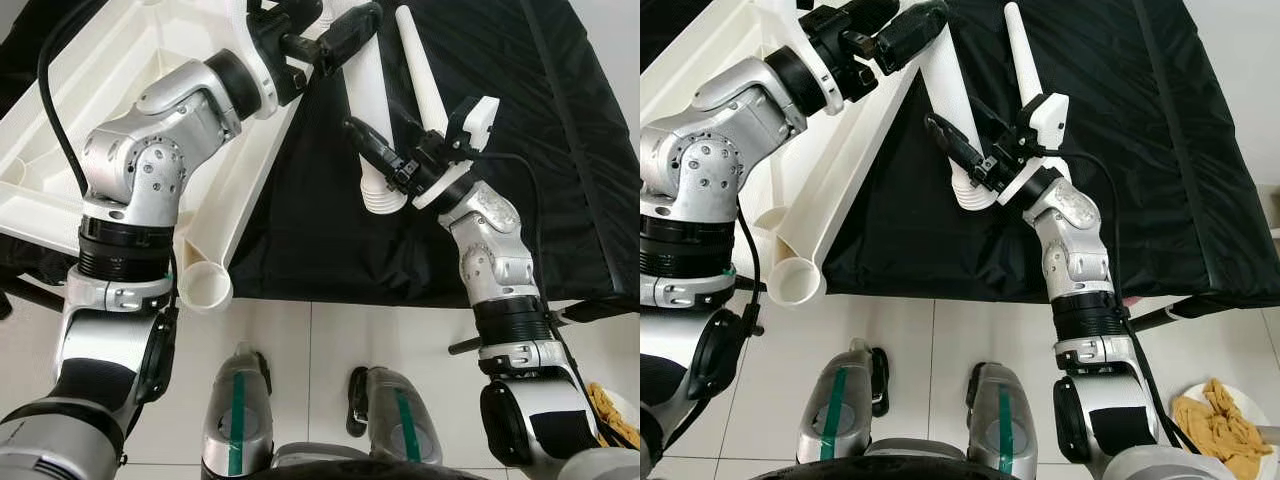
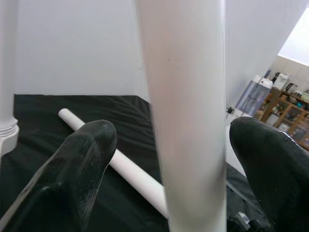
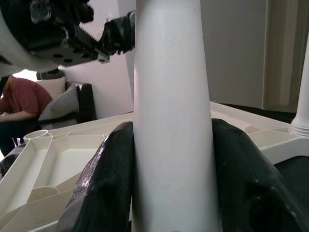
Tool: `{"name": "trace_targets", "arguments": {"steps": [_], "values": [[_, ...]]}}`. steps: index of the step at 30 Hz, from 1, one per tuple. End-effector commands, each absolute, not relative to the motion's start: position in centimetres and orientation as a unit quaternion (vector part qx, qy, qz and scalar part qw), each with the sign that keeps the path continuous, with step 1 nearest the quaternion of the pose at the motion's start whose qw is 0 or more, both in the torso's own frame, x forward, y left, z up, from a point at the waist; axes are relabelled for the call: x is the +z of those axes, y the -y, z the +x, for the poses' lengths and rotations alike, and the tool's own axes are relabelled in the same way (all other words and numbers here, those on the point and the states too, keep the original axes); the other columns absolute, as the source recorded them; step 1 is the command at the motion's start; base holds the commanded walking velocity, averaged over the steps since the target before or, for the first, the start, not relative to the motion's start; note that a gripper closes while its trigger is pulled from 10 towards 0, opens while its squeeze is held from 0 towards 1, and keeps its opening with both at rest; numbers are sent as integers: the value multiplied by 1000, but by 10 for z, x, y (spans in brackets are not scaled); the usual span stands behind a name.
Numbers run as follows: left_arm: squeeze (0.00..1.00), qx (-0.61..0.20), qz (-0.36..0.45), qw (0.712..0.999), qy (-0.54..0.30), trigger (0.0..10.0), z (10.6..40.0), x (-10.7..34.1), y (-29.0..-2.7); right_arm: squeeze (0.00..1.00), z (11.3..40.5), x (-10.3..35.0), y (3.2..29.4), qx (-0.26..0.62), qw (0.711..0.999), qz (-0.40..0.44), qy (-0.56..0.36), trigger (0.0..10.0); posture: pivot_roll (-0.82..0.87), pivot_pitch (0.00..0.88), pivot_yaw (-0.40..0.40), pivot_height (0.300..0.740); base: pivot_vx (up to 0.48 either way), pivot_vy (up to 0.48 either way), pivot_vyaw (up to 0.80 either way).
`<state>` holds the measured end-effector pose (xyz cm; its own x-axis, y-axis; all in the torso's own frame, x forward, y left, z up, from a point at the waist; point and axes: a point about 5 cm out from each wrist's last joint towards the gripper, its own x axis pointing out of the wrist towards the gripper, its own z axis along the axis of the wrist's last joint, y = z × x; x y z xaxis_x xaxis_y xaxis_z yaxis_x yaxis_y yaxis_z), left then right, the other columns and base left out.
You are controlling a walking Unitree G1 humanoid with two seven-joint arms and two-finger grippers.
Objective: Building children table
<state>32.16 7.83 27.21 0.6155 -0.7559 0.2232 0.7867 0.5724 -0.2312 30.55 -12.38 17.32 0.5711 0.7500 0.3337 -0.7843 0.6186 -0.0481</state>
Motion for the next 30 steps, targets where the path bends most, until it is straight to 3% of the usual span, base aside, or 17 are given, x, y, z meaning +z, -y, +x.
{"name": "trace_targets", "arguments": {"steps": [1, 10, 11, 12, 13, 14, 30], "values": [[0, -590, -142, 790, 83, 10000, 306, 282, -70, 0, 304, 175, 122, 444, 879, 49, 165, 10000, 21, 0, 9, 740, 0, 0, 0], [0, -584, -148, 795, 70, 10000, 313, 286, -67, 0, 302, 172, 120, 464, 872, 40, 151, 10000, 22, 0, 11, 740, 0, 0, 0], [0, -589, -151, 791, 70, 8667, 312, 287, -66, 0, 302, 171, 120, 466, 871, 39, 149, 10000, 22, 0, 11, 740, 0, 0, 0], [0, -591, -156, 788, 72, 4824, 311, 288, -67, 0, 301, 171, 121, 466, 871, 38, 148, 10000, 22, 0, 10, 740, 0, 0, 0], [0, -592, -159, 787, 73, 4824, 311, 288, -67, 0, 301, 170, 121, 467, 871, 38, 147, 10000, 22, 0, 10, 740, 0, 0, 0], [0, -592, -166, 785, 73, 0, 312, 289, -67, 0, 301, 170, 121, 467, 871, 36, 146, 10000, 21, 0, 8, 740, 0, 0, 0], [0, -592, -160, 784, 94, 0, 311, 297, -70, 0, 310, 174, 128, 450, 882, 24, 136, 10000, 43, 0, -19, 740, 0, 0, 0]]}}
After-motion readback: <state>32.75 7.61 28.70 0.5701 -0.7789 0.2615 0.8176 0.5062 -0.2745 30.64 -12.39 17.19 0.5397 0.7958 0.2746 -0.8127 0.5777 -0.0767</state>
